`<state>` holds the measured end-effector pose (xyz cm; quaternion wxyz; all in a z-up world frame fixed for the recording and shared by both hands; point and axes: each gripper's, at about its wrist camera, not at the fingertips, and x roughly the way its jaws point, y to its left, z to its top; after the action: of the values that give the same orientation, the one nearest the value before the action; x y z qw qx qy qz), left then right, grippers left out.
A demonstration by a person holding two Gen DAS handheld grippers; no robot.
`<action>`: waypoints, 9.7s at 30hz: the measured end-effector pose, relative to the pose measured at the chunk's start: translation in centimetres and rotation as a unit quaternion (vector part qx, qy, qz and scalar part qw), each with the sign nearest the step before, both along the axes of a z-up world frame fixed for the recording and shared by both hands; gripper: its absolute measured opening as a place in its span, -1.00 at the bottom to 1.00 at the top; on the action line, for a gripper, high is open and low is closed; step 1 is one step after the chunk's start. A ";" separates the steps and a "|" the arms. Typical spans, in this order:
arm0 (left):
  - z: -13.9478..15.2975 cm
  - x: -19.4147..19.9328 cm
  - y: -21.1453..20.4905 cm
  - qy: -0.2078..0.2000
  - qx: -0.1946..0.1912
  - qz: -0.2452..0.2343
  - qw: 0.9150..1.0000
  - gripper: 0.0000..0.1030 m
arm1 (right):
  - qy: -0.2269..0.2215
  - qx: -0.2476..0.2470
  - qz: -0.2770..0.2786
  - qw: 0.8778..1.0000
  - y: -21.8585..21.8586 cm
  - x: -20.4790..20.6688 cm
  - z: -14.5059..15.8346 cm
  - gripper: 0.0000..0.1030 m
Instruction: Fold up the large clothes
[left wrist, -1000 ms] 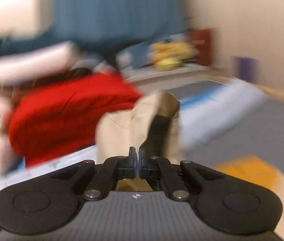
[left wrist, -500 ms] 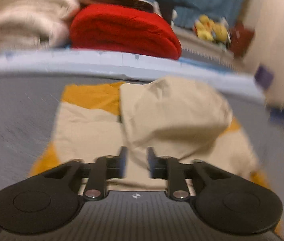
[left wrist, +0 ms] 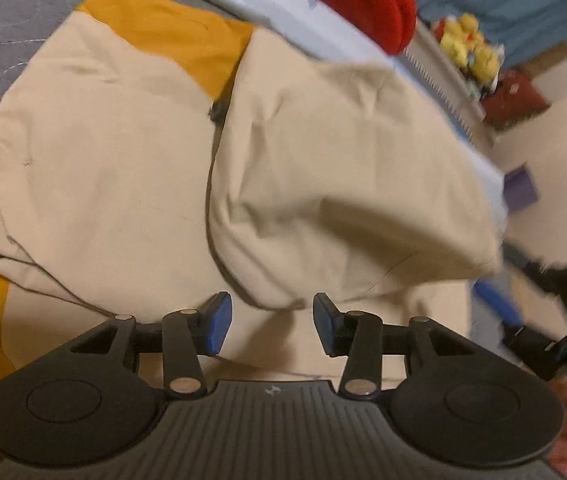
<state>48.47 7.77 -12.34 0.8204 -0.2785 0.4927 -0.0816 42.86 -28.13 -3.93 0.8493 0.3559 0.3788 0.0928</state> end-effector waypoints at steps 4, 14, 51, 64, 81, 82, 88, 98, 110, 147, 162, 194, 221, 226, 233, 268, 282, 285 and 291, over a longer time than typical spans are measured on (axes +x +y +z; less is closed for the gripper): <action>-0.7 0.8 -0.5 -0.007 0.013 0.001 1.000 -0.09 | -0.016 0.003 0.012 1.000 0.1 0.2 0.1 -0.94; 4.6 -0.3 1.2 -0.162 0.057 0.077 0.982 -0.71 | -0.046 0.157 0.059 0.985 -1.1 -2.9 0.1 -0.98; -0.8 1.4 1.7 0.054 0.079 0.115 0.989 -0.79 | 0.128 -0.030 -0.087 0.987 -1.6 -2.4 -4.6 -1.00; 5.2 -0.8 -1.6 -0.155 0.091 0.041 0.983 -0.31 | -0.056 -0.100 -0.007 0.993 2.0 -3.8 0.8 -0.28; -0.3 -1.1 -1.4 0.013 0.155 0.020 0.988 -0.19 | 0.144 -0.017 -0.034 0.989 -1.0 -2.6 -6.5 -0.35; 0.1 -1.5 -1.3 0.006 0.152 0.027 0.988 -0.17 | 0.146 -0.012 -0.040 0.988 -1.4 -2.8 -6.5 -0.37; 4.7 -3.1 -0.9 -0.066 0.171 0.034 0.983 0.06 | 0.053 -0.091 -0.030 0.994 -1.5 -4.1 -1.2 -0.28; 17.2 -11.5 -1.9 -0.282 0.218 0.006 0.934 0.05 | -0.216 -0.215 -0.013 0.952 -2.8 -12.0 12.0 -0.28; 28.9 -35.3 0.2 -0.345 0.236 0.012 0.908 0.06 | -0.368 -0.207 -0.037 0.906 -9.8 -37.9 23.7 -0.12; 3.8 -42.7 10.1 -0.008 0.276 0.110 0.955 0.06 | 0.045 -0.293 -0.043 0.954 -11.8 -35.9 -4.9 -0.14; 4.2 -43.9 10.3 -0.011 0.264 0.073 0.962 -0.96 | 0.056 -0.274 -0.058 0.958 -11.7 -35.9 -6.0 -0.97; 14.3 -45.7 10.3 -0.094 0.183 0.008 0.978 -0.98 | -0.042 -0.231 -0.021 0.972 -12.0 -38.9 5.0 -0.99; 12.6 -32.4 19.5 -0.011 0.002 0.068 0.998 -0.88 | -0.037 -0.146 -0.062 0.987 -18.7 -30.5 7.7 -0.85; 10.8 -29.8 22.7 -0.057 -0.015 0.154 0.986 0.04 | -0.038 -0.168 -0.121 0.978 -20.2 -25.9 5.1 -0.60; 8.8 -28.6 21.4 -0.037 0.018 0.130 0.991 0.04 | 0.007 -0.179 -0.047 0.983 -18.5 -23.1 -0.8 -0.16; 9.1 -19.0 11.8 -0.149 0.206 0.107 0.961 0.08 | -0.065 -0.261 -0.115 0.956 -15.0 -15.9 -0.2 -0.23; 3.9 -21.5 15.6 -0.023 0.131 0.062 0.989 -1.00 | 0.056 -0.235 -0.013 0.970 -16.7 -18.6 -3.7 -1.00; 6.6 -23.1 16.1 -0.097 0.122 0.087 0.984 -1.00 | -0.042 -0.224 -0.058 0.972 -16.6 -19.9 -0.4 -1.00; 5.0 -23.2 15.7 -0.026 0.171 0.079 0.982 -0.97 | 0.055 -0.256 -0.057 0.963 -16.3 -18.4 -3.5 -0.96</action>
<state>25.27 23.50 -7.33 0.8724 -0.1703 0.4541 0.0616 24.49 -44.48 -7.38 0.8939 0.1525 0.4146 -0.0757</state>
